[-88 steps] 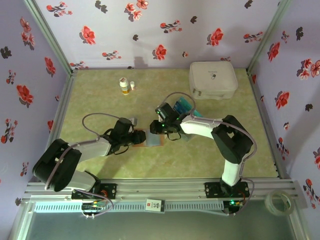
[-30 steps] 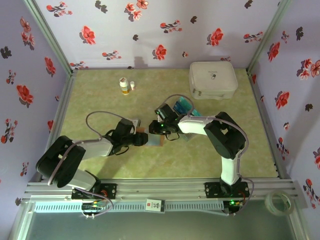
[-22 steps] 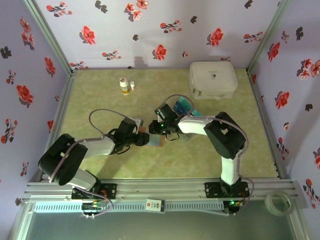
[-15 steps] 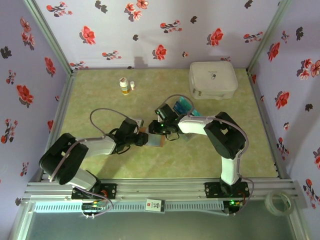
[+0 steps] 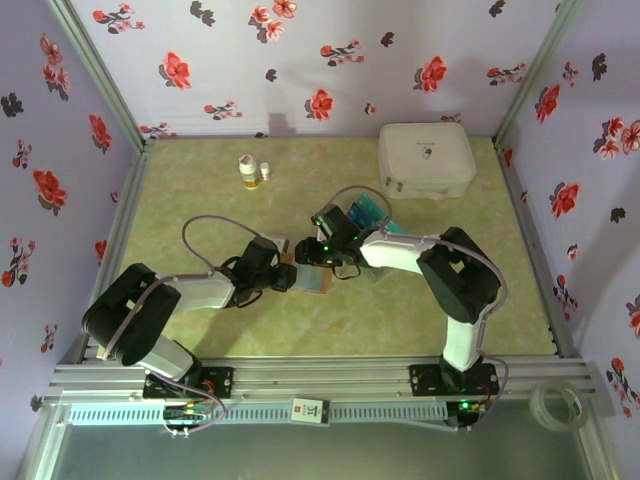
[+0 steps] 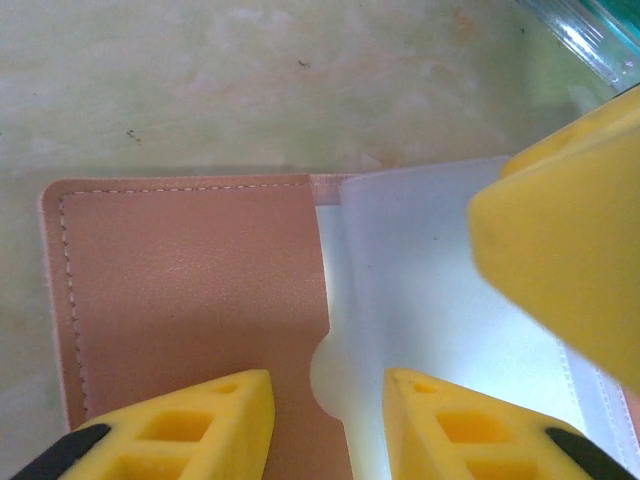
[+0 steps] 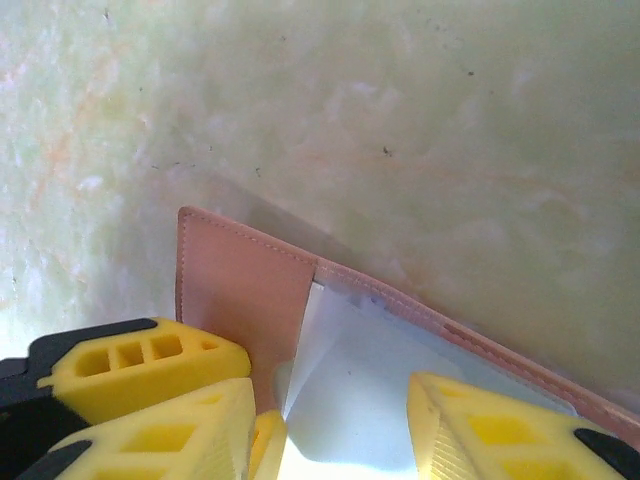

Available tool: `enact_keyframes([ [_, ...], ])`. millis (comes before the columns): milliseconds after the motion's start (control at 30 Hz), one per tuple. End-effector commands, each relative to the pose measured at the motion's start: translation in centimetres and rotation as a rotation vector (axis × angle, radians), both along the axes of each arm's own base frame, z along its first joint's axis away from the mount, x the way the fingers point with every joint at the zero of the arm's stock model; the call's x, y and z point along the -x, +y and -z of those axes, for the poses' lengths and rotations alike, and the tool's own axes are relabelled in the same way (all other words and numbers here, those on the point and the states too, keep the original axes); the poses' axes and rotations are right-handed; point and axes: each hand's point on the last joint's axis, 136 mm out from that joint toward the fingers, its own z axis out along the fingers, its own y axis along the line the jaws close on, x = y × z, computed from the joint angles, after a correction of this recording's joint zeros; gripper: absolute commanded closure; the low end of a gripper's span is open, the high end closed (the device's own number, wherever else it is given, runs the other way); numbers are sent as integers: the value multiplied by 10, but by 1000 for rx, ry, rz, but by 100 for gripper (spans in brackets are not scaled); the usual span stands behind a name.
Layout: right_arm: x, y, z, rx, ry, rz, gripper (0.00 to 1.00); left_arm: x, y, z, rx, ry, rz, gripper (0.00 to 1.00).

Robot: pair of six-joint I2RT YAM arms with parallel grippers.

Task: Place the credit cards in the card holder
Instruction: Flip over the card slot on the card holder.

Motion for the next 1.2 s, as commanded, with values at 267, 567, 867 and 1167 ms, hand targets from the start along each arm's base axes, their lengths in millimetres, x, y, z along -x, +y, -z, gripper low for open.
enact_keyframes([
  [267, 6, -16, 10, -2, 30, 59, 52, 33, 23, 48, -137, 149, 10, 65],
  [567, 6, 4, 5, -108, 69, 49, 52, 32, 22, 47, -135, 145, 11, 64],
  [867, 3, 22, -8, -217, 97, 62, 52, 24, 18, 26, -111, 97, 10, 59],
  [1167, 5, 35, -22, -243, 99, 65, 51, 20, 42, -48, 20, -79, -87, 30],
])
